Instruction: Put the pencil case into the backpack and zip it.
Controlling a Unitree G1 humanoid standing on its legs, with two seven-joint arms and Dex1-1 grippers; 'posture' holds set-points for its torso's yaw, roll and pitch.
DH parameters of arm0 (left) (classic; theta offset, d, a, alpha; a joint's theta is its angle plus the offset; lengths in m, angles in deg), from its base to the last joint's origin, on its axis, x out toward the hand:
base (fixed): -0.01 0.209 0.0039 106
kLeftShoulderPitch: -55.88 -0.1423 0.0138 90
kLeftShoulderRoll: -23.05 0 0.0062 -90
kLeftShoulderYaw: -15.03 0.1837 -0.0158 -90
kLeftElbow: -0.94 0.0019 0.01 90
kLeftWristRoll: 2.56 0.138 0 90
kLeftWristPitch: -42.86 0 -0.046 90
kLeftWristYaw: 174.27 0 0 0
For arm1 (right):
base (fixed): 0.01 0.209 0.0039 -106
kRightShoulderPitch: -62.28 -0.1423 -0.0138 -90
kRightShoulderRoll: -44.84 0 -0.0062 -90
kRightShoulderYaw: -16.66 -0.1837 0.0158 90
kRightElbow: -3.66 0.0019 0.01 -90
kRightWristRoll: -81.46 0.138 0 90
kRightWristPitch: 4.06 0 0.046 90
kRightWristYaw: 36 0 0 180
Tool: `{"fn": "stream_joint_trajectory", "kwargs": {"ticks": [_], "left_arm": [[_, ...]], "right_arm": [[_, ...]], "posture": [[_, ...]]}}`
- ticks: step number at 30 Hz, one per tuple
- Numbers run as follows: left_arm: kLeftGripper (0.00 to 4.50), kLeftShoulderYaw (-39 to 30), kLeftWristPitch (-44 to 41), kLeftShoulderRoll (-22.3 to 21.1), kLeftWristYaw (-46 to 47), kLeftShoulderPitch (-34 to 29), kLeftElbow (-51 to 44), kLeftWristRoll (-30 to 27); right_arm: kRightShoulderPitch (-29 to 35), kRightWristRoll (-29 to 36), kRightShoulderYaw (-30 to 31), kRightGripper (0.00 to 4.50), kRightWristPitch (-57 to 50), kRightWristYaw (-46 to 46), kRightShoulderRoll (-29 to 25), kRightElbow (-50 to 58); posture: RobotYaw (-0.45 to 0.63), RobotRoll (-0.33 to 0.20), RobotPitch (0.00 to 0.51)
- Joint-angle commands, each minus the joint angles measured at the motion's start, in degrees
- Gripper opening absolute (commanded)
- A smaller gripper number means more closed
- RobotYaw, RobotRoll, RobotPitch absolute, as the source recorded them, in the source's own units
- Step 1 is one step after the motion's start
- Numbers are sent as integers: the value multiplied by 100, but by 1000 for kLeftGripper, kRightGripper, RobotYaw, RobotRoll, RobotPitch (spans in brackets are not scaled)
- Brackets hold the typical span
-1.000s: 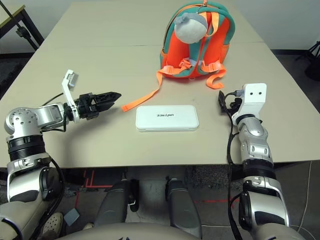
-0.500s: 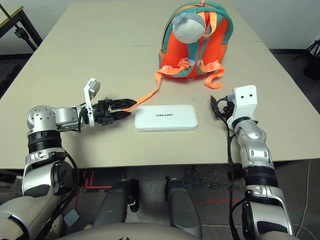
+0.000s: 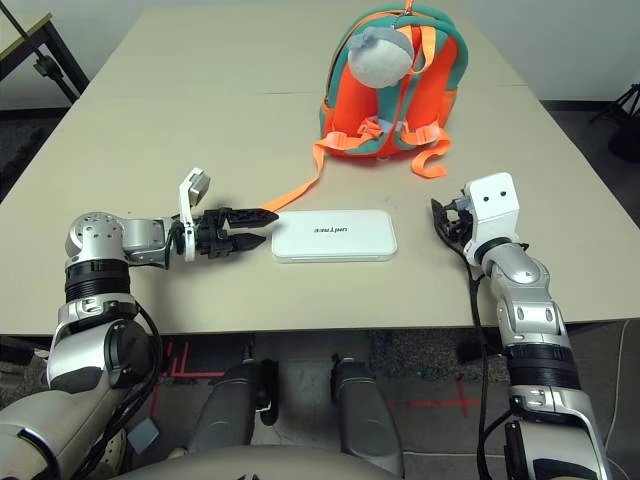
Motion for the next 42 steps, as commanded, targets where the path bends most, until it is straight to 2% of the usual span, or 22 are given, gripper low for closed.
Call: {"fn": "stream_joint_trajectory", "kwargs": {"ticks": [1,2,3,10,21,42], "left_arm": [[4500,100,42,58,56,-33,165,236],[4500,105,46,61,52,-28,176,243],[4500,106,47,63,50,-20,186,250],[4500,150,84,64,24,33,258,321],[4500,199,96,73,1,51,263,388],[4500,335,146,134,-69,43,267,481]], "right_arm": [[143,-224,328,514,-118,-413,-287,261],[157,-264,391,104,-124,-499,-347,308],[170,-285,437,47,-142,-575,-390,356],[201,-414,855,47,-334,-1214,-602,770],[286,-479,1195,47,-563,-1710,-665,1189],[65,-457,1508,47,-500,-1874,-118,1518]], "posture": [[-97,0,140],[-97,0,140],[-98,0,140],[-100,0,140],[-103,0,143],[-108,0,148]]}}
